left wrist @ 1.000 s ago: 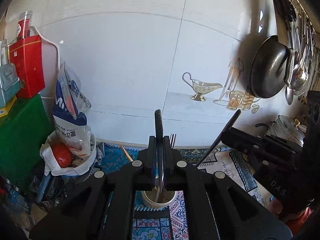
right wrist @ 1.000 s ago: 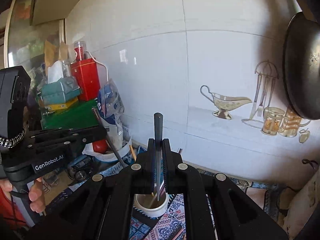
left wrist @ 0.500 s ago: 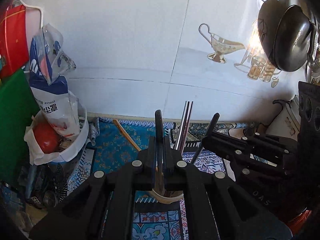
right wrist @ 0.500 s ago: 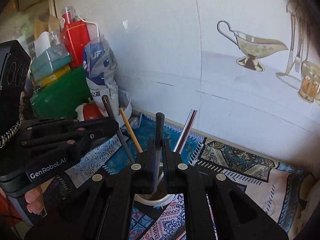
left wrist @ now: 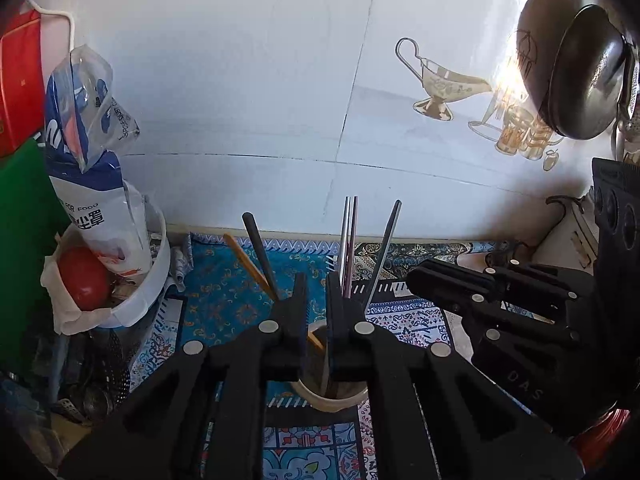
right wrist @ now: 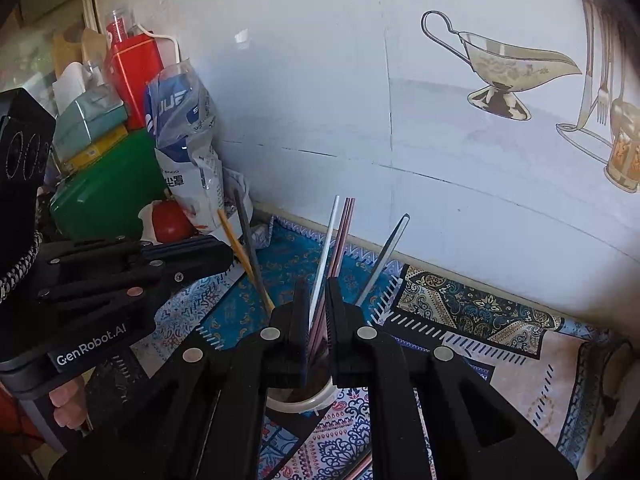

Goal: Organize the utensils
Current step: 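Lower both chopsticks into the white cup and open both tools, then move both open tools back to the chopstick row on the mat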

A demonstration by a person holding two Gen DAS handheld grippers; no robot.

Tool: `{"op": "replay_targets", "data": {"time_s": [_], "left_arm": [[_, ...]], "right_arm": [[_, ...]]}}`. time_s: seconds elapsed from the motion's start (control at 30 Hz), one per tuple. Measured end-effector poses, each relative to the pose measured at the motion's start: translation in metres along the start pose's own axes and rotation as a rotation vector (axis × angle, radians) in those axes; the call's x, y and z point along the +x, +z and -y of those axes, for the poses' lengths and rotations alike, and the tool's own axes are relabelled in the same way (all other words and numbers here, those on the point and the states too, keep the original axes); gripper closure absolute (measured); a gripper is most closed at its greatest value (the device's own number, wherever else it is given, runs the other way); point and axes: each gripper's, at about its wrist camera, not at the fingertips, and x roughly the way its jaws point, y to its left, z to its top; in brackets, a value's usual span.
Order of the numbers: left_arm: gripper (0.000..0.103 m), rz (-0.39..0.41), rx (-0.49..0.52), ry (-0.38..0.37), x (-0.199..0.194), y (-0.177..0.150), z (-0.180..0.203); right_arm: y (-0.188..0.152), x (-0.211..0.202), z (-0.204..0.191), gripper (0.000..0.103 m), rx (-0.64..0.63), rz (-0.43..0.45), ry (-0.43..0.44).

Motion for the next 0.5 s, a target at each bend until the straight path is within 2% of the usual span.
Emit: {"op": "replay_targets", "data": {"time_s": [0.13, 0.2, 0.27, 0.4, 0.5], "left_arm": [[0.095, 0.021, 0.009, 0.009, -0.016, -0.002, 0.004], [0.093, 0.03, 0.013, 0.011, -0.024, -0.005, 0.006], [0.088, 0.033, 0.018, 0.012, -0.032, -0.008, 0.01], [0.065, 0.029, 0.024, 0.015, -0.045, -0.019, 0.016], [0.062, 0.016, 0.031, 0.007, -0.051, -0.03, 0.021]], "right_arm": [[-0.004, -0.014, -0.001, 0.093, -0.01, 0.006, -0.03], [-0.007, -0.023, -0.001, 0.089, -0.015, 0.013, -0.049], [-0.011, -0.031, -0.002, 0.078, -0.017, 0.018, -0.066], [-0.022, -0.05, -0.001, 0.067, -0.008, 0.037, -0.105], [-0.031, -0.064, 0.0, 0.063, 0.005, 0.045, -0.134]]}}
